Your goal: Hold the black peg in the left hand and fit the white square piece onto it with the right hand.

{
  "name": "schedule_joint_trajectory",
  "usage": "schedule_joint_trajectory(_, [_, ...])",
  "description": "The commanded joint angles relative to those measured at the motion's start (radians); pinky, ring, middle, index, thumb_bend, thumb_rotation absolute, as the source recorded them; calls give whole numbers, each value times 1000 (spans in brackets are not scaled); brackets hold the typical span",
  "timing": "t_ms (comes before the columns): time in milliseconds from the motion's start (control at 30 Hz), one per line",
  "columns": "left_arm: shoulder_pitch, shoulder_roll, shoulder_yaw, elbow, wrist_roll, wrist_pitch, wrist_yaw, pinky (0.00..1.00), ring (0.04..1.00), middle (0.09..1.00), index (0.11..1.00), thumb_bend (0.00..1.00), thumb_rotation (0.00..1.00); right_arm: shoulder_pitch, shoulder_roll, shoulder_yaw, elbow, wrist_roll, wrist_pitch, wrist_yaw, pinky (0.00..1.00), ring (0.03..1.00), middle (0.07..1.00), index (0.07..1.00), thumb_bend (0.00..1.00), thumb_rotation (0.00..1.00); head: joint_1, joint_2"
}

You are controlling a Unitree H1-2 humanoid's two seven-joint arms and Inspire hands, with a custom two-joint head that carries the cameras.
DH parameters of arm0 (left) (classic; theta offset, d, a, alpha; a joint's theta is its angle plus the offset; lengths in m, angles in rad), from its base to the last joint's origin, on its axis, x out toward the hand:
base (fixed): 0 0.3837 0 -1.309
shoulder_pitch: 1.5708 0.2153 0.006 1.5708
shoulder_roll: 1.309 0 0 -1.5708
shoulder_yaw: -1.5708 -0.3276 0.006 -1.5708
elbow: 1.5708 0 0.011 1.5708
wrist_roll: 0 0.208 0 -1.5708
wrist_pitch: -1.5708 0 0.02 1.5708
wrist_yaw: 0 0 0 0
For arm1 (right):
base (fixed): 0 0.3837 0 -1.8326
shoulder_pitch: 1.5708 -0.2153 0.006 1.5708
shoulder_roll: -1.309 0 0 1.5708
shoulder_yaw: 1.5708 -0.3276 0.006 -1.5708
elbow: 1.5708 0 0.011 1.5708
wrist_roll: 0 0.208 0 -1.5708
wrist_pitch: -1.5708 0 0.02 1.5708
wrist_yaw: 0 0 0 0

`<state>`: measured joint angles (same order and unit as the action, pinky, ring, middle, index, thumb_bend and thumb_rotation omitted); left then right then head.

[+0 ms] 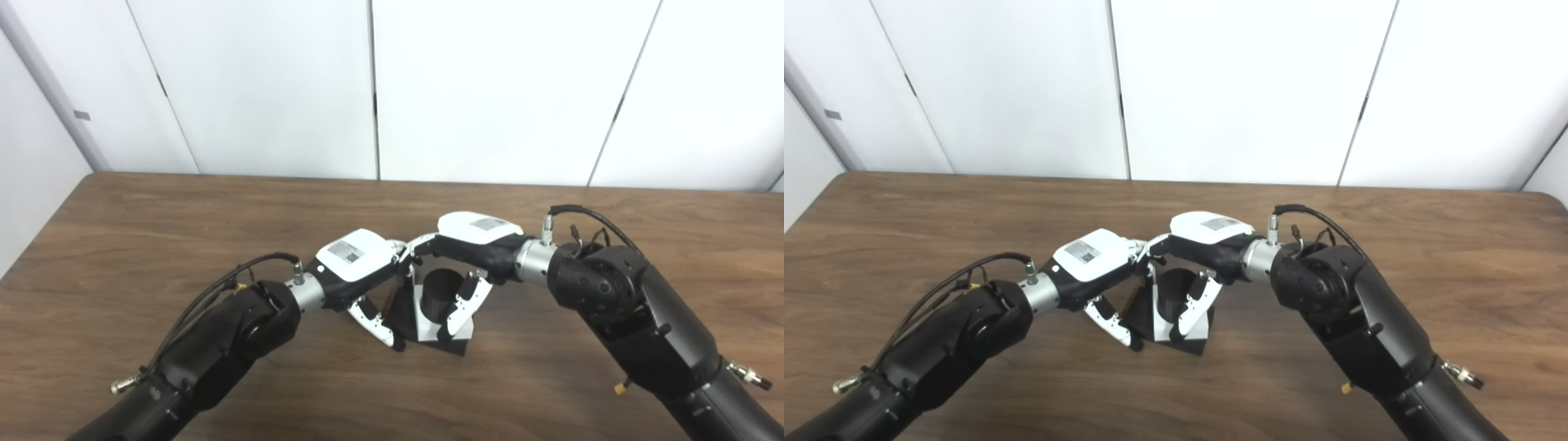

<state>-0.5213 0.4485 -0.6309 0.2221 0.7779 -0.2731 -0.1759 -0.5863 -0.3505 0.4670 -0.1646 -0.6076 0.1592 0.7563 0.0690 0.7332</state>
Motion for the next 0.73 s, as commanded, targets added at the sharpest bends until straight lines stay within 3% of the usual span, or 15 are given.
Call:
schedule_joint_trajectory(0, [34,-6,-51,22,66,-11,-67,815,894,861,491,520,80,-43,-1,-13,-31,13,2,-1,789,868,870,786,918,281,-1,1])
schedule_joint_trajectory(267, [37,0,-45,12,55,0,-87,828,897,870,491,520,80,-29,-31,-72,-60,38,10,-27,771,850,861,775,854,170,0,3])
schedule_joint_trajectory(500, [40,5,-41,13,56,-4,-81,821,889,865,491,520,79,-10,-60,-193,-81,104,24,-73,695,813,834,746,909,260,0,3])
schedule_joint_trajectory(700, [47,12,-33,7,50,-5,-83,824,889,863,491,521,78,5,-111,-268,-49,148,-6,-121,664,803,831,743,875,210,0,4])
